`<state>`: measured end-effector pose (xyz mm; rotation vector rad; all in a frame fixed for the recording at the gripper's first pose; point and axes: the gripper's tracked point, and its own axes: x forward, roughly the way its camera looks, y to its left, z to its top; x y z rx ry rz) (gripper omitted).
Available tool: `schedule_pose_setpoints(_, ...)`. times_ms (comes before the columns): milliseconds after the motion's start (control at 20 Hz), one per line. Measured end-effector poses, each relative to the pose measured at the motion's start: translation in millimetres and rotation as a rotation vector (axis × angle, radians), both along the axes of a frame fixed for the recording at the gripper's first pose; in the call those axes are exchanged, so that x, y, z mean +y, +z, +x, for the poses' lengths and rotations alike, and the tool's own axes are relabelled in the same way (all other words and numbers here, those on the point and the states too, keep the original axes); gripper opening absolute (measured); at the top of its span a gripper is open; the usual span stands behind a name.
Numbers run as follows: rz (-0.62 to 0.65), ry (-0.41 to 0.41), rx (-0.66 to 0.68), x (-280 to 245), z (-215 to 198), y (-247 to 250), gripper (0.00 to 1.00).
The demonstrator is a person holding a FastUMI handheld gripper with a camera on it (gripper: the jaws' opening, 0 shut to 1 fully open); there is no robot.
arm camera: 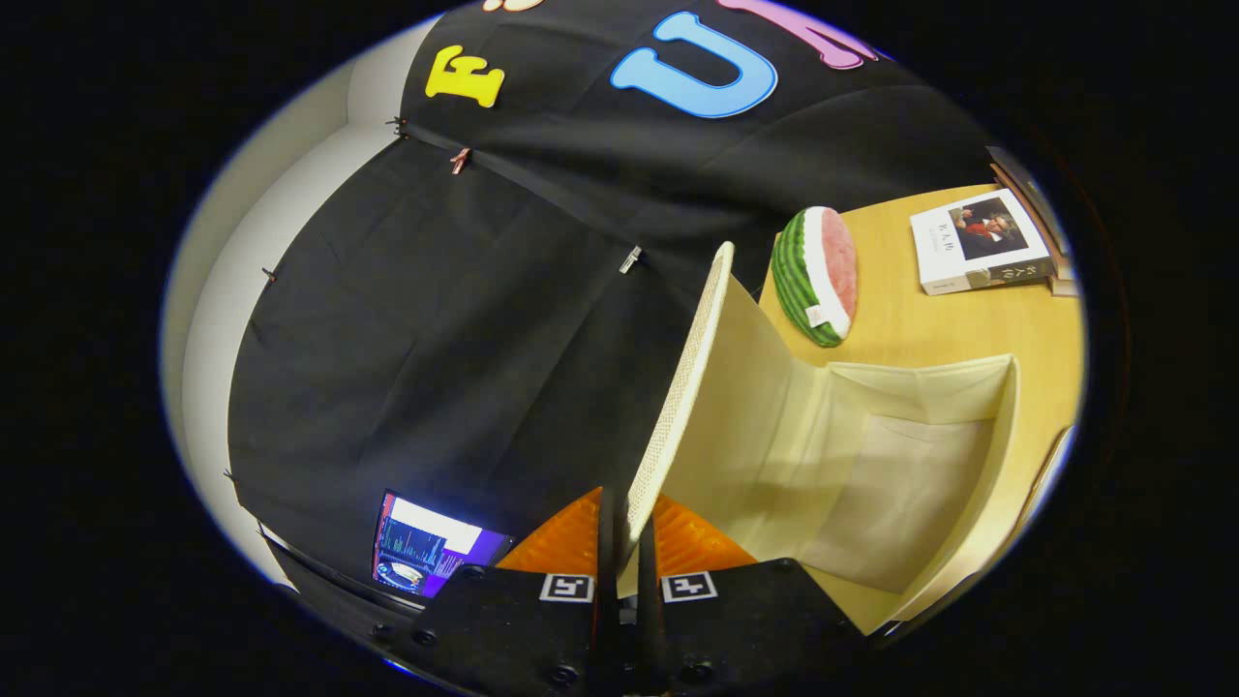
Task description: Open the storage box then place both shoes into the box .Put the left shoe in first, then the right shoe, with the right side of both shoes facing outward in a uniform manner.
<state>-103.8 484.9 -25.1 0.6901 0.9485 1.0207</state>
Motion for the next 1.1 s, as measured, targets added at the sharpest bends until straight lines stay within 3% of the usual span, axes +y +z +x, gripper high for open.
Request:
schedule_pose_setpoints(250,-0.004,0.020,0.026,49.4,0.9,-7.0,0.17)
schedule_pose_setpoints(350,-0.039,0.022,0.016,55.8,1.2,-15.1,0.23)
schedule_pose_setpoints(600,-0.092,-0.021,0.000,57.1,9.3,-30.2,0.79)
schedule_pose_setpoints(650,-0.097,-0.020,0.002,55.6,8.7,-30.6,0.98)
schedule_pose_setpoints(900,-0.087,-0.030,-0.023,43.1,9.7,-24.1,0.97)
schedule_pose_setpoints(1100,-0.109,-0.047,-0.103,3.9,11.6,-22.3,0.98)
